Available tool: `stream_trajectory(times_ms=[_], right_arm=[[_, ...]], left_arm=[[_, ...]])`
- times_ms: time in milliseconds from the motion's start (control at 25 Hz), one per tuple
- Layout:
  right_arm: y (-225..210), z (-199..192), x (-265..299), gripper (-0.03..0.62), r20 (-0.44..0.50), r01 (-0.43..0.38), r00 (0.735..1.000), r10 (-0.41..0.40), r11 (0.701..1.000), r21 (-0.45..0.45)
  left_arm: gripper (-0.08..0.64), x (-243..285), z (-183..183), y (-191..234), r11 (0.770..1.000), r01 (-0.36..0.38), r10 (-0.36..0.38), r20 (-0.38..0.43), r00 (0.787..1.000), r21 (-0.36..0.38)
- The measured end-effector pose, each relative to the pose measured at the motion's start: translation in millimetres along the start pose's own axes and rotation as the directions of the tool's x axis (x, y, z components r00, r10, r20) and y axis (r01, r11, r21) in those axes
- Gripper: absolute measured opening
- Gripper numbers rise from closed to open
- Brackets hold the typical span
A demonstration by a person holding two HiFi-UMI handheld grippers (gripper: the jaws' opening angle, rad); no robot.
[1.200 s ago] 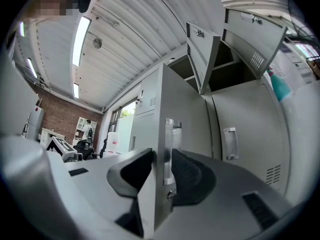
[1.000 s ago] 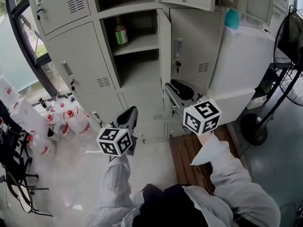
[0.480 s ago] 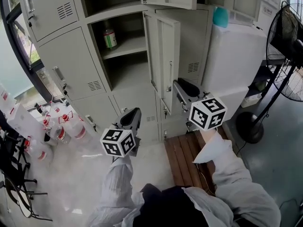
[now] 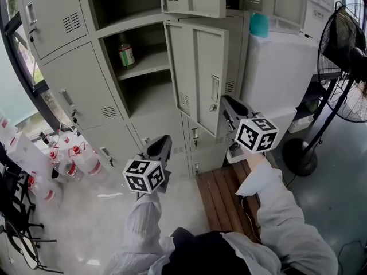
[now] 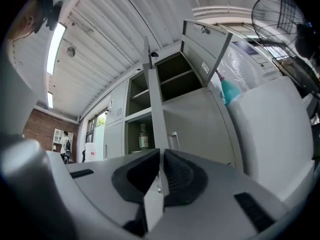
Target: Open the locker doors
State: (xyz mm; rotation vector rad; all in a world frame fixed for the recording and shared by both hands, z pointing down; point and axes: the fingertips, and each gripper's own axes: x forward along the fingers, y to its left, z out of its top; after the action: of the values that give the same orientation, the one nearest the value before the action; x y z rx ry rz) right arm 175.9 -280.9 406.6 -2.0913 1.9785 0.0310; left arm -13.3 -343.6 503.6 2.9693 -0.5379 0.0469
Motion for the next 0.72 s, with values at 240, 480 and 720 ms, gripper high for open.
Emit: stream_trajectory(times_ms=[240,480,720], right_arm=[[-1.1,0.1,-1.1,0.018,0.004,0.016,1.0,-0.016,1.0,-0.014],[-2.2,0.8,-0.6,0.02,-0.003,0.02,1.0,-0.02,1.0,-0.006],[-0.4,1.2,-0.6,0.02,-0.009,0.051,0.999,-0.051,0.999,0.013]], left_arm=[[0.017,3.8,-0.7,-3.7,1.0,0.006,-0.006,-0.003,1.0,-0.002],[0.017,-0.5,-0.6,0.4,1.0,-0.003,0.003,-0.001,1.0,-0.008],[0.017,-9.9,1.9,4.4,1.0,0.005,-0.004,0.013,1.0,-0.013]])
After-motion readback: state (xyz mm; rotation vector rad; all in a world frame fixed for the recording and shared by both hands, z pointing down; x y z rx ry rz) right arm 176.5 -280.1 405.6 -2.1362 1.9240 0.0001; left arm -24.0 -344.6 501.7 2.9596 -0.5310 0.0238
